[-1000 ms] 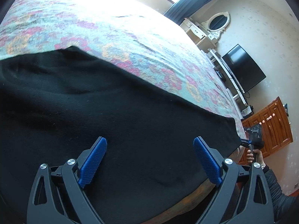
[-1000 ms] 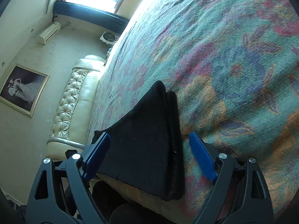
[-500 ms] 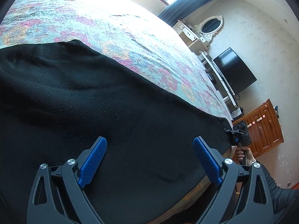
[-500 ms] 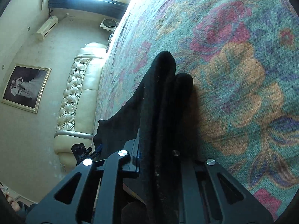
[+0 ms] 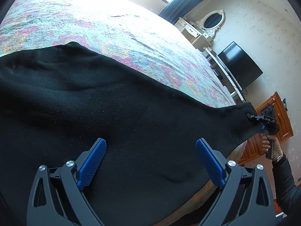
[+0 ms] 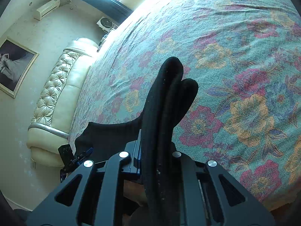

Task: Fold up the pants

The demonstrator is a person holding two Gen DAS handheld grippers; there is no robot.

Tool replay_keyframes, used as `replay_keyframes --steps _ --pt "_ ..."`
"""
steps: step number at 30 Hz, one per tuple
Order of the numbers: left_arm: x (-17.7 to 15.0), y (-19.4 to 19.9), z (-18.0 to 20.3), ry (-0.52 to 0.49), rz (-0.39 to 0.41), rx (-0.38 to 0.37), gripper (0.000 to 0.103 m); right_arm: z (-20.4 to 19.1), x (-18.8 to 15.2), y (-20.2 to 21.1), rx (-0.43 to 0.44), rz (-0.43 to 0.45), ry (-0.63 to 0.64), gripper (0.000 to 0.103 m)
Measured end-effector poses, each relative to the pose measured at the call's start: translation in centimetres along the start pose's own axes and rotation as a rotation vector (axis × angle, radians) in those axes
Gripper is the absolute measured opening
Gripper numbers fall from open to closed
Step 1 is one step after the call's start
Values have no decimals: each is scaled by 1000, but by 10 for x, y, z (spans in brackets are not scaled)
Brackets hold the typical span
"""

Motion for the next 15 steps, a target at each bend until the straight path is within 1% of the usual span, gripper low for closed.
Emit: replay_keyframes --steps 1,2,3,5,7,10,12,15 --pt "0 3 -1 9 10 5 95 -9 0 2 -6 4 6 12" --pt "0 7 -4 24 23 25 95 -15 -1 4 -13 10 11 12" --pt "0 12 -9 41 33 66 95 -28 -3 7 -23 20 23 12" --pt "3 22 -18 63 51 158 95 -40 -6 10 -31 26 34 12" --pt "7 33 -22 47 62 190 95 -54 -9 12 -38 35 44 13" --pt "8 46 -31 0 40 267 95 -75 -15 11 -40 41 57 13" --pt "5 52 -35 -15 36 274 95 -89 -19 8 -50 39 71 13" --pt "1 60 -40 -5 33 270 95 -112 -27 -1 -62 28 92 13"
Point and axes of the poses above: each gripper's, at about its wrist camera, not at the fingertips, and y roughly against the way its jaws point, z to its right, x to its top, the point moved 10 cm from there along -y, roughly the way its jaws point, and after that the axes turned 13 degrees about -y, right-handed, at the moved point
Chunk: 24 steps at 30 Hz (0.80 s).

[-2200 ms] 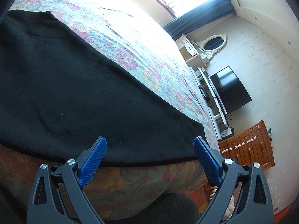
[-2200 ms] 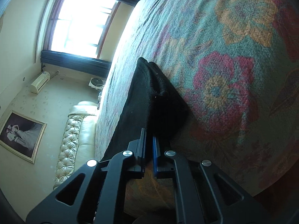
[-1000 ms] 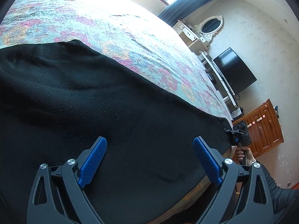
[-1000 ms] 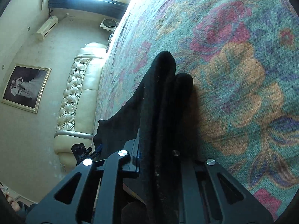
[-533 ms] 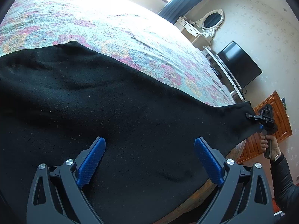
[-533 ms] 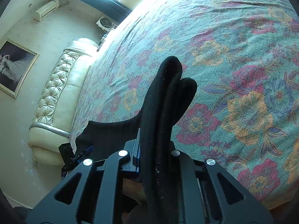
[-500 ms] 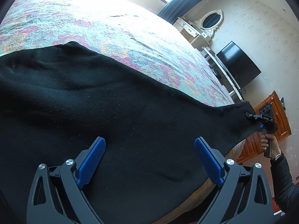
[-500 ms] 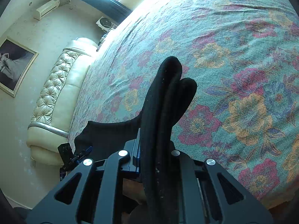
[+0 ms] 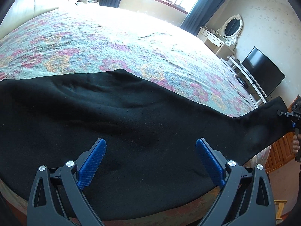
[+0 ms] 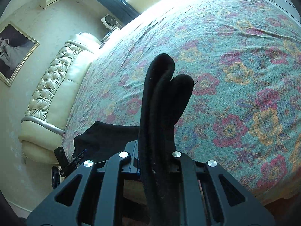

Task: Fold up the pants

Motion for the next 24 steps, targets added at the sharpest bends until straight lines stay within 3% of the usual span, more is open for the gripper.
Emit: replay_keyframes --steps 5,14,24 --pt "-9 12 -9 34 -16 -4 95 -43 -10 -20 -22 -31 42 13" --pt "-23 42 -35 82 33 -6 95 -125 -44 -81 -46 -109 131 14" --pt "-41 61 -57 130 60 0 95 -172 -90 -173 -131 -194 220 15"
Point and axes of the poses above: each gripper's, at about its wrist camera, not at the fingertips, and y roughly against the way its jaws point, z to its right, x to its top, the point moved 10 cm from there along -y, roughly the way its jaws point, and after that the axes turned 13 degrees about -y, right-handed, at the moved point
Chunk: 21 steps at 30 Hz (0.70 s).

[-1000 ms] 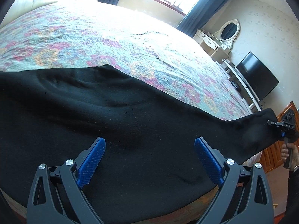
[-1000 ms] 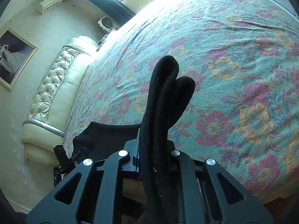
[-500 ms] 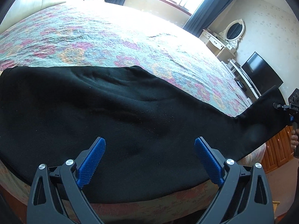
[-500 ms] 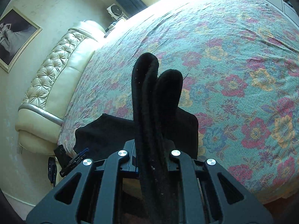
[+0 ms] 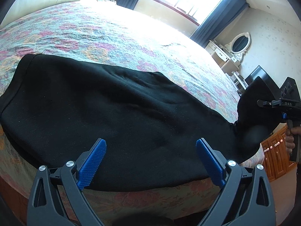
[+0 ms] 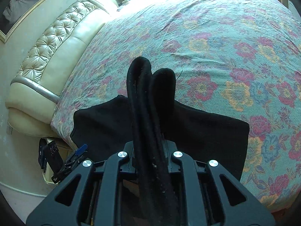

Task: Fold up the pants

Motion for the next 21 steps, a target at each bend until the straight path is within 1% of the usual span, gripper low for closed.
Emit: replay_keyframes --steps 7,13,16,19,21 --pt "-1 13 -8 37 31 -13 95 -22 -22 -65 -110 -63 72 18" --pt "3 18 -11 46 42 -20 95 -35 -33 -107 -159 -84 102 18" --pt "2 18 -11 55 43 -27 95 -39 -39 -125 -168 -89 98 19" --pt "1 18 -14 63 41 -31 95 -43 -43 -137 -159 -84 85 27" --pt "-1 18 -16 69 40 -26 95 -49 -46 -143 -123 -83 70 36"
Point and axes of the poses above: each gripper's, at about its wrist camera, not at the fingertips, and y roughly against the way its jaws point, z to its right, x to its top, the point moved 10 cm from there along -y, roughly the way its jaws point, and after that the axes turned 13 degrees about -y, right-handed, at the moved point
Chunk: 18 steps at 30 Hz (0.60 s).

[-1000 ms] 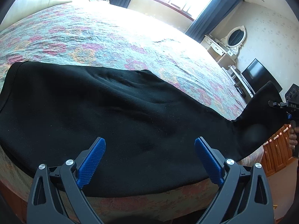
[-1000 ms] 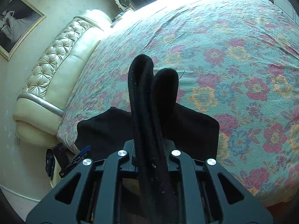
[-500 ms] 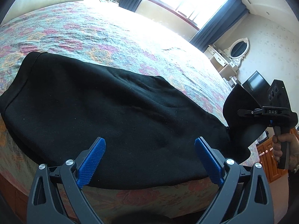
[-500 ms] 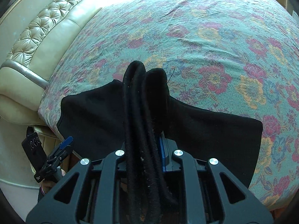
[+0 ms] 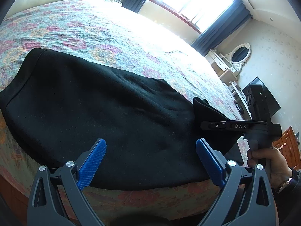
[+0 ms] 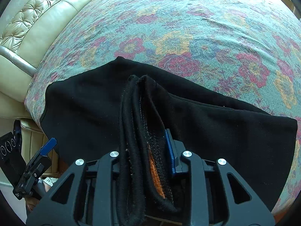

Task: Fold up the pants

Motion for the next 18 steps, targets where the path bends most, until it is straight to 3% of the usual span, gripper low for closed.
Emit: replay_keyframes --steps 3,8,13,18 --pt "-3 -1 -3 16 -2 0 95 -11 -4 -8 98 -26 -46 50" --pt "-6 0 -5 33 -3 0 95 -28 -9 1 266 -19 -88 50" --pt "-7 5 -7 36 13 4 95 -19 -23 19 373 1 -133 51" --pt "-8 5 -11 60 19 2 95 -16 -35 8 473 -28 -200 51"
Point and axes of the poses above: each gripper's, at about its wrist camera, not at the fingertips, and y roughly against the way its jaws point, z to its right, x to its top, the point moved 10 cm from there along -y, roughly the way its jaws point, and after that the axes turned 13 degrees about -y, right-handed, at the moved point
